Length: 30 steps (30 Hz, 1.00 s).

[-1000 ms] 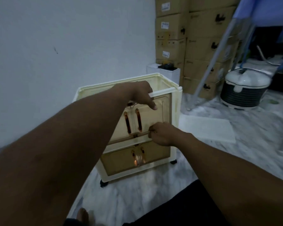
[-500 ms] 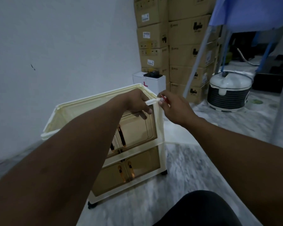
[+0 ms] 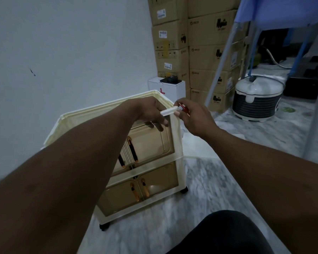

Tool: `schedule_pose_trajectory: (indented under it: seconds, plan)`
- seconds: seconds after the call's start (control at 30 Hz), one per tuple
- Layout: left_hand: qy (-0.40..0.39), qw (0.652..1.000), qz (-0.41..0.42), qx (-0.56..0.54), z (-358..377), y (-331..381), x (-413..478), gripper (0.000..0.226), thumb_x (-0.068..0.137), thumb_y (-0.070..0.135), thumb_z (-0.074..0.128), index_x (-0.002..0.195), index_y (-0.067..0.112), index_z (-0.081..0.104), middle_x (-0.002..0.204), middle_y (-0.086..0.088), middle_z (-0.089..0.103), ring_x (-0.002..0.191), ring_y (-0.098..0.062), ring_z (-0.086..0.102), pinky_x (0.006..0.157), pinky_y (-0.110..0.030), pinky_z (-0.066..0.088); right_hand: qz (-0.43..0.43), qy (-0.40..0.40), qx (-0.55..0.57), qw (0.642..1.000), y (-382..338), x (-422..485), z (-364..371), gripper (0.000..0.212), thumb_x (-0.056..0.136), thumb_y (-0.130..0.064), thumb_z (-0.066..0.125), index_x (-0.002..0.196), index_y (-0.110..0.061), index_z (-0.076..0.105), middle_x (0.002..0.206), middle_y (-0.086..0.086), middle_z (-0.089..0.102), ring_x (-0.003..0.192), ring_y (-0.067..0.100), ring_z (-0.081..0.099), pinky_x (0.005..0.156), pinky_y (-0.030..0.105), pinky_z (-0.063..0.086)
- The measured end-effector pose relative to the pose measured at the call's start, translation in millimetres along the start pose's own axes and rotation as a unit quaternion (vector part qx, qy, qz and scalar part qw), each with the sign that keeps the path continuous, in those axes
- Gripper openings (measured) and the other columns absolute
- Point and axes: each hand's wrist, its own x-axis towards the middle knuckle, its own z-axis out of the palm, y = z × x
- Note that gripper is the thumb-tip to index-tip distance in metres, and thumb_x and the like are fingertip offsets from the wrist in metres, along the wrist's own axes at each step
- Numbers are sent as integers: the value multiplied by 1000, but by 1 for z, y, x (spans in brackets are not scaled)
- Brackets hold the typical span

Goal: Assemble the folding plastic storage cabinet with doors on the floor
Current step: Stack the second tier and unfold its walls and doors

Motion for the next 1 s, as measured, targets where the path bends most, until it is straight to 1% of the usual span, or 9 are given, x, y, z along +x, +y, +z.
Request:
schedule_pose_trajectory:
  seconds: [0.23,0.3,0.4,0.47,0.57,0.67,0.8,0.87,1.0]
  plan:
    - [16,999,-35,27,4,24,6,24,85,21,73,103,5,71,96,-10,78,83,-26,77,75,-37,59,52,7,5,999,-3,-33,6,29,103,-38,39,128,-27,47,117,5,65,101,26,61,82,41,50]
    - [34,998,-37,49,9,32,13,46,78,33,81,111,5,67,99,-11,76,79,-27,77,76,-41,62,90,-40,-22,995,12,-54,15,32,103,-44,32,120,-24,49,114,6,64,102,29,60,80,39,46]
    - [33,998,-58,-2,12,35,22,79,63,41,90,124,6,56,108,-17,71,75,-33,76,72,-46,63,120,-146,-80,979,37,-80,31,31,101,-44,30,105,-24,54,109,9,65,101,34,60,82,41,47]
    - [-23,994,-104,-1,12,34,26,73,69,42,87,126,8,55,108,-18,73,81,-31,76,71,-39,61,119,-187,-85,971,47,-90,42,23,101,-35,35,105,-27,56,111,7,66,98,31,60,79,38,46]
    - [-107,978,-171,50,13,32,31,56,84,46,73,124,9,62,111,-11,75,91,-23,71,69,-28,50,108,-186,-78,973,51,-93,54,20,100,-27,38,108,-29,56,109,2,67,92,26,61,76,36,49]
    - [-149,968,-190,69,12,32,34,45,91,41,65,125,11,65,111,-3,76,103,-21,70,84,-32,48,99,-172,-80,977,54,-88,58,17,99,-25,39,103,-30,55,107,0,66,90,26,61,73,35,47]
    - [-171,967,-185,36,9,32,34,42,96,33,59,128,7,61,113,-8,75,107,-26,71,106,-39,46,79,-168,-94,978,57,-83,57,16,99,-23,40,96,-28,55,98,-3,65,84,25,60,69,33,43]
    - [-181,966,-182,34,10,29,34,43,97,34,57,129,6,60,113,-9,75,107,-25,71,102,-37,46,75,-171,-99,977,56,-82,57,15,99,-24,40,93,-29,52,93,-5,61,81,24,58,68,33,43]
    - [-184,966,-175,42,11,27,32,41,99,34,53,126,5,62,104,-5,77,109,-24,69,80,-29,48,69,-176,-106,976,57,-81,57,14,98,-24,41,90,-30,50,90,-5,59,80,25,58,67,34,44]
